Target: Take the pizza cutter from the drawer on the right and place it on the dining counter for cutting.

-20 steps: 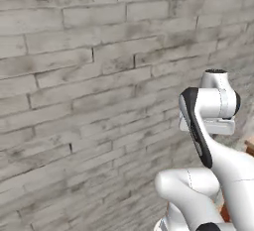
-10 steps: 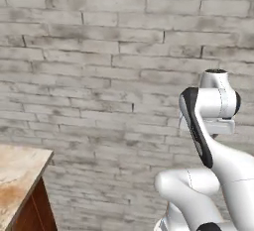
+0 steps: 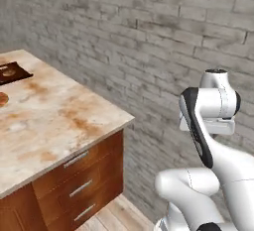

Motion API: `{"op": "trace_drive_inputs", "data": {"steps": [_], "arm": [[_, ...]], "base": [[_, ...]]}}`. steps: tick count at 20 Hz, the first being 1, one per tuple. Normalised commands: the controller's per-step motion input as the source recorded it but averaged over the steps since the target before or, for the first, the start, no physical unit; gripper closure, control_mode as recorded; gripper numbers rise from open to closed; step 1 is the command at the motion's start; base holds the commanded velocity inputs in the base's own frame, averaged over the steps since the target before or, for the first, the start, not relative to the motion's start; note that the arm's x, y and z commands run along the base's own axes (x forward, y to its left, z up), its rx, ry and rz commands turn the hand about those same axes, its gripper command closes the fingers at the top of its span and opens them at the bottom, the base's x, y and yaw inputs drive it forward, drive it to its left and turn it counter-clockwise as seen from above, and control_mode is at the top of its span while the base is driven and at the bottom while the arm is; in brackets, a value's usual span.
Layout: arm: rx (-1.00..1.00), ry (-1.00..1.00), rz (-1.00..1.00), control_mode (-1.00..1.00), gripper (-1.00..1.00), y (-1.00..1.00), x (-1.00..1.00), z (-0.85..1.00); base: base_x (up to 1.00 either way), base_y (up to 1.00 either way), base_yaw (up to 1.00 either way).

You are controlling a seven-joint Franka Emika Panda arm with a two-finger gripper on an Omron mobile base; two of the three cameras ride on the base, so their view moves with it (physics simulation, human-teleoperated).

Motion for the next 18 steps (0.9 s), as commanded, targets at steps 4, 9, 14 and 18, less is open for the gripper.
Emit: {"op": "trace_drive_inputs", "data": {"steps": [4, 9, 14, 18], "arm": [[0.00, 0.00, 0.00, 1.00, 1.00, 0.00, 0.00, 0.00], [0.00, 0.00, 0.00, 1.00, 1.00, 0.00, 0.00, 0.00], [0.00, 0.00, 0.00, 1.00, 1.00, 0.00, 0.00, 0.00], [0.00, 0.00, 0.00, 1.00, 1.00, 0.00, 0.00, 0.00]], "base": [[0.12, 0.00, 0.94], [0.78, 0.12, 0.58], [0.87, 0.24, 0.33], [0.55, 0.21, 0.15]]}}
